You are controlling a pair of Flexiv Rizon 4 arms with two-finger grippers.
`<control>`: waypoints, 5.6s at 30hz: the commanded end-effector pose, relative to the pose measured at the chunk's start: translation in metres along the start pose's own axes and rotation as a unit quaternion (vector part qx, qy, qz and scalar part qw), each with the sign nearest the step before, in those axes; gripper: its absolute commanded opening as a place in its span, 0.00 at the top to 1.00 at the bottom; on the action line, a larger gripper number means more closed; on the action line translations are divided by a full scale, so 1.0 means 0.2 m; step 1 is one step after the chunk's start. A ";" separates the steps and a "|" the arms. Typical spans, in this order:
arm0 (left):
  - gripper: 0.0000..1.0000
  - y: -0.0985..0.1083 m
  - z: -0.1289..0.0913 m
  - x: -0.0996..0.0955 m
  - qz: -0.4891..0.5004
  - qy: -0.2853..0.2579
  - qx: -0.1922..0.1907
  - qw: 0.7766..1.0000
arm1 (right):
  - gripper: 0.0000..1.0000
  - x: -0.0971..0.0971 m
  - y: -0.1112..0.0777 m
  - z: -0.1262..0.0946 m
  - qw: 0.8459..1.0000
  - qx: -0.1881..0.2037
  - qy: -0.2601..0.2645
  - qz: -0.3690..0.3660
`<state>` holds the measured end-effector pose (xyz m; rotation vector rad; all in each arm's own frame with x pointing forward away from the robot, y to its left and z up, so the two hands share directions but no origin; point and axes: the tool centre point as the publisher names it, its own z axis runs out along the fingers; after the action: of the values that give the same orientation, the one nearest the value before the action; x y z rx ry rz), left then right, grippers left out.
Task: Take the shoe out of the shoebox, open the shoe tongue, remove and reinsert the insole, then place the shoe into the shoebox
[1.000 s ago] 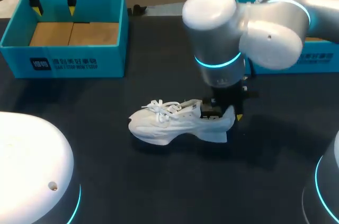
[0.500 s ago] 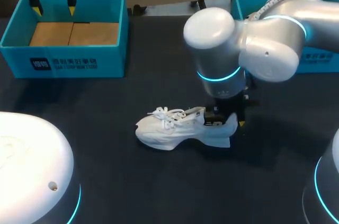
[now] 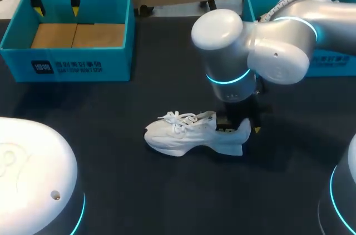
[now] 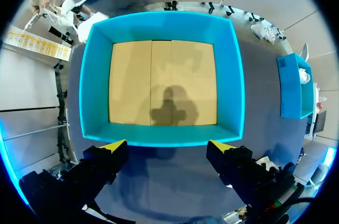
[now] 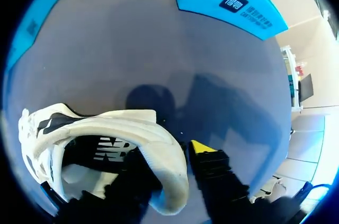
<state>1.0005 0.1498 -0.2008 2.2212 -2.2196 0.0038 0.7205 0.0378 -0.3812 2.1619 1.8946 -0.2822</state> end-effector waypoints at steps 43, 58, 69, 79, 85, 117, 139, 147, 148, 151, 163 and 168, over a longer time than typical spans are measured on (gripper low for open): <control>0.00 0.00 0.00 0.00 0.000 0.000 0.000 1.000 | 0.00 -0.12 -0.02 -0.79 0.839 -0.103 0.068 -0.530; 0.00 0.00 0.00 0.00 0.000 0.000 0.000 1.000 | 0.00 -0.14 -0.01 -0.83 0.818 -0.099 0.064 -0.563; 0.00 0.00 0.00 0.00 0.000 0.000 0.000 1.000 | 0.00 -0.20 0.00 -0.81 0.775 -0.134 0.117 -0.606; 0.00 0.00 0.00 0.00 0.000 0.000 0.000 1.000 | 0.00 -0.28 0.00 -0.77 0.702 -0.195 0.189 -0.659; 0.00 0.00 0.00 0.00 0.000 0.000 0.000 1.000 | 0.00 -0.33 0.01 -0.70 0.681 -0.226 0.226 -0.659; 0.00 0.00 0.00 0.00 0.000 0.000 0.000 1.000 | 0.00 -0.46 0.03 -0.47 0.587 -0.324 0.341 -0.659; 0.00 0.00 0.00 0.00 0.000 0.000 0.000 1.000 | 0.00 -0.54 0.08 -0.33 0.561 -0.345 0.355 -0.663; 0.00 0.00 0.00 0.00 0.000 0.000 0.000 1.000 | 0.00 -0.51 0.10 -0.24 0.555 -0.360 0.381 -0.647; 0.00 0.00 0.00 0.00 0.000 0.000 0.000 1.000 | 0.00 -0.51 0.10 -0.23 0.559 -0.358 0.380 -0.644; 0.00 0.00 0.00 0.00 0.000 0.000 0.000 1.000 | 0.00 -0.51 0.10 -0.23 0.559 -0.358 0.380 -0.645; 0.00 0.00 0.00 0.00 0.000 0.000 0.000 1.000 | 0.00 -0.51 0.10 -0.23 0.559 -0.358 0.380 -0.645; 0.00 0.00 0.00 0.00 0.000 0.000 0.000 1.000 | 0.00 -0.51 0.10 -0.23 0.559 -0.358 0.380 -0.645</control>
<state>1.0005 0.1498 -0.2008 2.2211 -2.2197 0.0040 0.7249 -0.0464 -0.3046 -0.0399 2.8579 1.1730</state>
